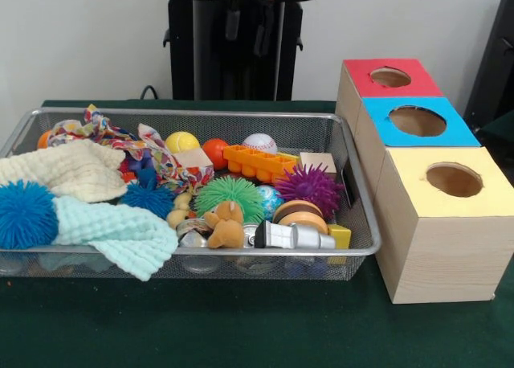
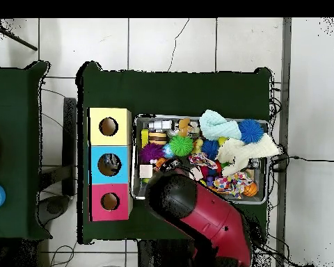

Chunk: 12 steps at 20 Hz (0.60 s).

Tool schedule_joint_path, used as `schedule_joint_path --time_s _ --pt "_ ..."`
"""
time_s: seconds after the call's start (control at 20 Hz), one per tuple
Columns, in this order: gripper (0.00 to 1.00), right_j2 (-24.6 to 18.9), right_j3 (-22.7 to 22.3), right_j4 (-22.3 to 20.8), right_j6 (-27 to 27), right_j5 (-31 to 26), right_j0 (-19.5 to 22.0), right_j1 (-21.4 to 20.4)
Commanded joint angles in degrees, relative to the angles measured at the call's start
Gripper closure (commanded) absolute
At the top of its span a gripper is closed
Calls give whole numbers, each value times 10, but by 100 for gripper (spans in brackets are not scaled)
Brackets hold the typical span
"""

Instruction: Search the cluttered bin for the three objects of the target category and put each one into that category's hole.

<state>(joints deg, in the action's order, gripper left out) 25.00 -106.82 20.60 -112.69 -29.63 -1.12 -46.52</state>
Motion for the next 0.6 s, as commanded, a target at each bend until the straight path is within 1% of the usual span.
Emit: schedule_joint_path --time_s 0.05,0.1,0.2,0.25,0.4,0.5,0.6 --pt "0 -126 -87 -43 36 55 35 11" --pt "0 -126 -86 -49 27 54 33 10" --pt "0 -112 -77 -66 6 59 21 9" --pt "0 -105 -74 -75 -3 72 14 8" --pt "0 -112 -69 -93 1 69 16 -3" --pt "0 -126 -62 -106 6 92 26 -6" --pt "0 -160 -51 -127 35 117 57 -11"
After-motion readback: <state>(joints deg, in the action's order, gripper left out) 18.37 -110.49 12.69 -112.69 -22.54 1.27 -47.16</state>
